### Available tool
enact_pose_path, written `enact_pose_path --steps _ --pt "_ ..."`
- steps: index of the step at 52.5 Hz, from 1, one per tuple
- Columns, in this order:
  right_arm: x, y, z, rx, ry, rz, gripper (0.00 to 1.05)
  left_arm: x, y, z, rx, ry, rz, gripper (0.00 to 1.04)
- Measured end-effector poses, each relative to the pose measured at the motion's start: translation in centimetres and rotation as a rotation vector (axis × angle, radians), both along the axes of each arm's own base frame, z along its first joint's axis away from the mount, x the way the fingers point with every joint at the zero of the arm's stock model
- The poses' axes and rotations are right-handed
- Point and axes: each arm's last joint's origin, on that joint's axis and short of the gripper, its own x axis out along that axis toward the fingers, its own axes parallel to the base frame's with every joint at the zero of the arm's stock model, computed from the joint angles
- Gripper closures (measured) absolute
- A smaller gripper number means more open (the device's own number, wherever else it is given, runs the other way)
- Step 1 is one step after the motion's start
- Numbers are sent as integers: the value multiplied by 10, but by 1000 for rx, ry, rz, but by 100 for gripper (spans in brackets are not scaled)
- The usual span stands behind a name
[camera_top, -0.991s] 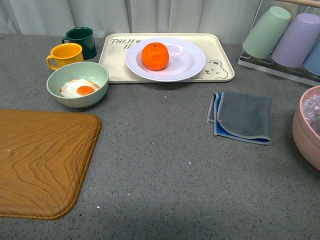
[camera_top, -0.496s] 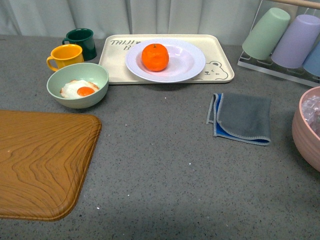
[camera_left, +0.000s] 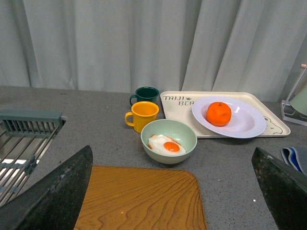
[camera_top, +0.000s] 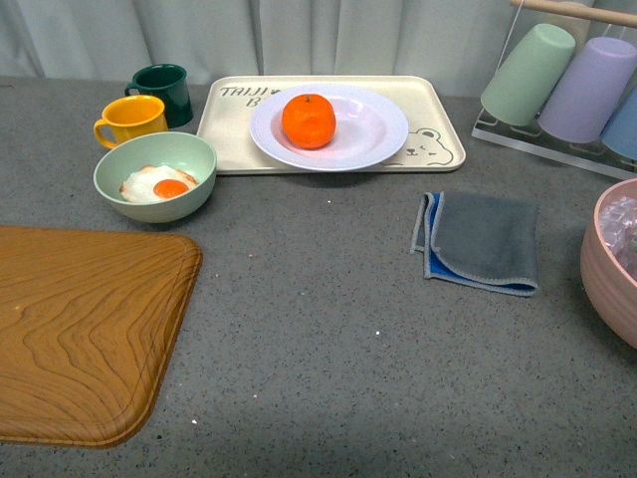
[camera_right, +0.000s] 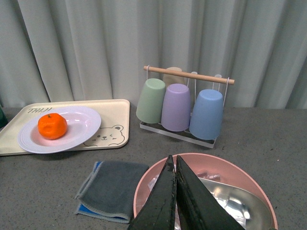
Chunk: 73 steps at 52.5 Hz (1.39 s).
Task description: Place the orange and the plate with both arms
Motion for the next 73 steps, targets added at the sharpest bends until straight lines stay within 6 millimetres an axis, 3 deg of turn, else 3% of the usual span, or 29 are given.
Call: enact_pose_path --steps 71,73 --pt "-38 0 1 0 -9 3 104 0 0 0 0 0 0 7" --pt "-38 0 1 -2 -9 3 99 0 0 0 0 0 0 7"
